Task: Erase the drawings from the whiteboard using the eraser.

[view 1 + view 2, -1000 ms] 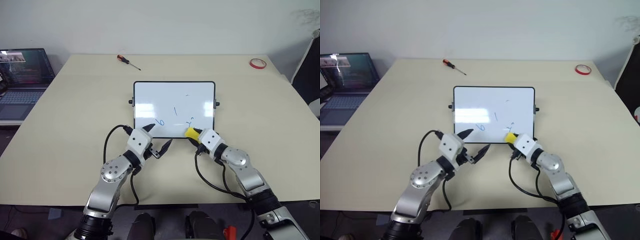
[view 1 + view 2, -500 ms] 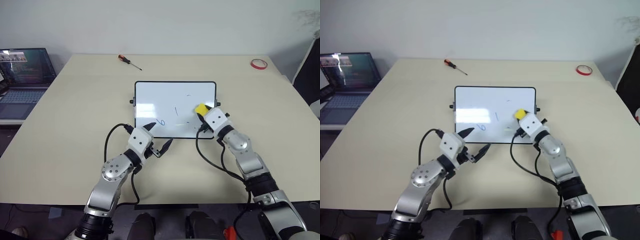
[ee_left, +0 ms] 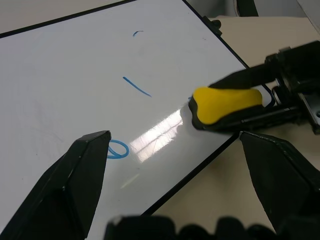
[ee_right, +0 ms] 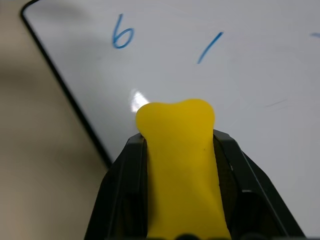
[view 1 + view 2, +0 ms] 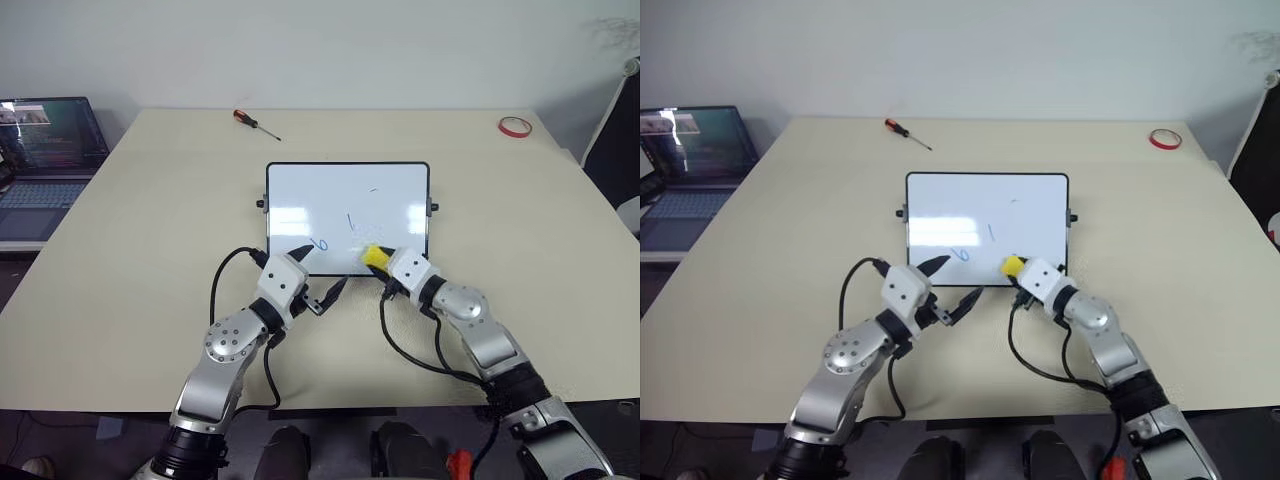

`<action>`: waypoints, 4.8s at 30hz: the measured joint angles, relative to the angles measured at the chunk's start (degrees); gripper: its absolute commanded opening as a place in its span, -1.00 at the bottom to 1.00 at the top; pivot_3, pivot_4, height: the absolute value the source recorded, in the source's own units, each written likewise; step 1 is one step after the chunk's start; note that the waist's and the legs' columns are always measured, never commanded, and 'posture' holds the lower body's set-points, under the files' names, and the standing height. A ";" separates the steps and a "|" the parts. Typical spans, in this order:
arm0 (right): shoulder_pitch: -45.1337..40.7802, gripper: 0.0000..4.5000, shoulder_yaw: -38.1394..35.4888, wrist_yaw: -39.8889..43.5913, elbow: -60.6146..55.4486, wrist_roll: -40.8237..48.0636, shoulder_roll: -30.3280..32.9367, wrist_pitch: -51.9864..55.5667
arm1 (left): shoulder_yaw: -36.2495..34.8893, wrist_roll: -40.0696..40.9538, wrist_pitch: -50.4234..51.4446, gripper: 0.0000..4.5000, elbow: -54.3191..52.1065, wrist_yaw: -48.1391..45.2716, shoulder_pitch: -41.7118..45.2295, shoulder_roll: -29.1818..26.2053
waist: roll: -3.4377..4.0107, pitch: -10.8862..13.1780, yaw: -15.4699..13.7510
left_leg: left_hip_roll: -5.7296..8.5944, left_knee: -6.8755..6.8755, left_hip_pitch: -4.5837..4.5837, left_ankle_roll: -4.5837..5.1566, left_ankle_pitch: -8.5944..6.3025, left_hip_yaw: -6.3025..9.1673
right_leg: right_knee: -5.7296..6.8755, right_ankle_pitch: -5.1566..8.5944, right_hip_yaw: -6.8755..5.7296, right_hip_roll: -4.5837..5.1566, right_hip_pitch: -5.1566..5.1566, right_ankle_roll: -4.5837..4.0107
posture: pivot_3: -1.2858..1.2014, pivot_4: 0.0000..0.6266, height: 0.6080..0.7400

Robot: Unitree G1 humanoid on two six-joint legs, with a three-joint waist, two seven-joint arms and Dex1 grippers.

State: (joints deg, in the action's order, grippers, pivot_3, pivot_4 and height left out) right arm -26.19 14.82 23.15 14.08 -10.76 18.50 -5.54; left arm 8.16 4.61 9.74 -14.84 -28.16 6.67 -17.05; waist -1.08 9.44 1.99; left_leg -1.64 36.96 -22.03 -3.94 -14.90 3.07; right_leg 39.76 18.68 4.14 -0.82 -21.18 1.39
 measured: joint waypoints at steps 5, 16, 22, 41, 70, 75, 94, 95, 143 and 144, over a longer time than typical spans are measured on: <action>-5.36 -0.42 -2.43 -7.38 3.92 -2.83 -0.45 -0.35 | 0.04 -0.13 -0.10 1.00 0.13 0.01 0.27 0.33 | 0.00 0.00 -0.07 | 0.01 0.00 0.00 0.00 0.00 0.00 | 0.00 0.00 0.00 0.00 0.02 0.00 | 0.03 -0.52 1.00; 3.31 -0.42 -0.03 2.94 -2.82 -1.36 2.40 0.22 | 0.24 -0.19 -0.11 1.00 0.18 0.01 -0.02 0.49 | -0.01 -0.01 -0.10 | -0.01 0.00 0.03 0.00 0.00 0.00 | -0.03 0.00 0.01 0.01 0.06 0.00 | 0.03 -0.52 1.00; 7.31 -0.42 -1.18 4.30 -7.20 -1.48 8.05 2.87 | 0.36 -0.19 -0.11 1.00 0.18 0.04 -0.26 0.53 | -0.02 -0.01 -0.44 | 0.04 0.03 0.04 0.01 0.00 0.12 | -0.11 0.00 0.01 0.01 0.20 0.03 | 0.03 -0.52 1.00; 7.70 -0.42 -6.72 2.38 -7.87 -1.02 7.71 6.07 | 0.60 -0.22 -0.17 1.00 1.36 -0.01 0.12 1.07 | -0.14 0.00 0.71 | 0.04 -0.04 0.60 0.07 0.03 0.14 | -0.73 -0.03 0.01 -0.03 0.99 0.25 | 0.03 -0.52 1.00; -29.39 -0.42 -4.53 -8.24 31.63 -1.50 -6.19 -2.62 | 0.49 -0.77 -0.31 1.00 1.38 1.23 0.40 1.10 | -0.12 0.16 1.06 | -0.01 -0.03 0.11 0.09 0.06 0.07 | -0.19 -0.17 -0.01 0.10 0.22 0.03 | 0.03 -0.52 1.00; -27.77 -0.42 -4.54 -4.28 29.52 -1.07 -5.33 -1.21 | 0.51 -0.79 -0.28 1.00 1.38 1.52 0.16 1.16 | -0.14 0.08 0.99 | -0.04 -0.03 0.16 0.09 0.05 0.12 | -0.20 -0.18 0.00 0.12 0.30 0.03 | 0.03 -0.52 1.00; -7.14 -0.42 -7.02 10.56 -5.80 7.90 2.82 31.07 | 1.10 -0.82 -0.28 1.00 1.24 2.39 -0.07 1.75 | -0.18 -0.19 0.50 | -0.03 -0.11 1.14 0.10 0.05 0.34 | -0.83 0.02 -0.04 0.09 1.58 0.33 | 0.03 -0.52 1.00; -6.13 -0.42 -8.18 9.91 -7.34 8.78 2.41 31.31 | 1.11 -0.79 -0.30 1.00 1.23 2.32 -0.08 1.69 | -0.20 -0.17 0.31 | -0.03 -0.13 1.09 0.10 0.05 0.34 | -0.85 0.03 -0.05 0.09 1.54 0.33 | 0.03 -0.52 1.00; -7.61 -0.42 -5.06 2.96 8.59 7.20 -7.14 -4.58 | -5.97 1.50 -1.07 1.00 -8.84 9.24 -13.38 3.38 | -0.15 0.31 -0.19 | -0.05 -0.06 -0.61 0.11 -0.13 0.14 | -0.70 0.01 -0.06 0.19 -0.18 0.10 | 0.03 -0.52 1.00; -9.48 -0.42 -5.06 2.15 10.89 7.09 -7.88 -4.89 | -5.87 1.32 -1.10 1.00 -8.83 9.14 -13.21 3.21 | -0.15 0.31 -0.25 | -0.05 -0.06 -0.62 0.11 -0.13 0.18 | -0.70 0.01 -0.06 0.21 -0.18 0.10 | 0.03 -0.52 1.00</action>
State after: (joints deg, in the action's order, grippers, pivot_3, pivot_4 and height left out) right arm -35.67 9.76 25.30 24.96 -3.67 10.62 -10.44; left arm 2.29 5.93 8.65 -23.67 -19.03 -6.54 -13.84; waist -1.23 9.75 1.73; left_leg -1.68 36.90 -22.65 -3.83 -15.03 3.25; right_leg 39.06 18.69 4.08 -0.61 -21.37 1.49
